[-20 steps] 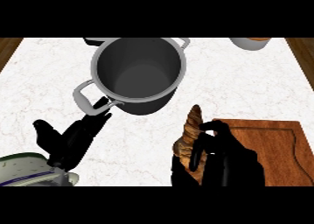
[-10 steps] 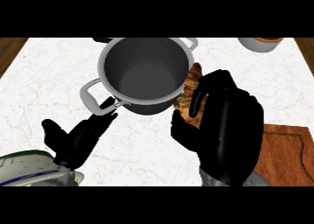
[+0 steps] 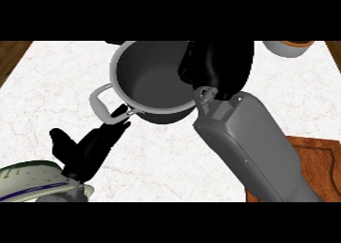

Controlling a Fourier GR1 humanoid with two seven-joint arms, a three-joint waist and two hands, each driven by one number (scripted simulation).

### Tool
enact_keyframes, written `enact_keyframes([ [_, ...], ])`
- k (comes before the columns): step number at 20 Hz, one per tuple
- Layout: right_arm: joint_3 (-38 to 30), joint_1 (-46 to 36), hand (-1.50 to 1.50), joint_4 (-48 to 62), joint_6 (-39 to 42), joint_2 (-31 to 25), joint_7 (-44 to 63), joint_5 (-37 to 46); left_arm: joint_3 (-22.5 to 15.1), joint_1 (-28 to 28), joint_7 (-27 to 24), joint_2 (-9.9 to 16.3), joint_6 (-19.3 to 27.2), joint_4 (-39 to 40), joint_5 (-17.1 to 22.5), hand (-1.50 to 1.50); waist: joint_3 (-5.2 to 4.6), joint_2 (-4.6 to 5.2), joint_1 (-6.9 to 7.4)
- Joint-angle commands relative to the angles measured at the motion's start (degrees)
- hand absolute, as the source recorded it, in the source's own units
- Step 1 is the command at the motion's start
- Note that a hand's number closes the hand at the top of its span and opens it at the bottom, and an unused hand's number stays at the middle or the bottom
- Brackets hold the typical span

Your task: Pick the croissant from the cutting board and place it in the pot

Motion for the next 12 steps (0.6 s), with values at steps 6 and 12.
enact_keyframes([
  [6,-7.3,-11.5,1.50,27.7,-15.9,0.5,-0.5,-4.4,-0.7,-1.2,0.7,-0.1,0.5,-1.1,-1.3,0.00,0.10,0.57,0.87],
  [12,-8.8,-14.5,1.50,39.4,-27.5,0.5,-6.3,-9.8,-0.3,-2.6,1.0,0.1,-0.5,0.3,-0.6,0.00,0.09,1.01,2.16],
])
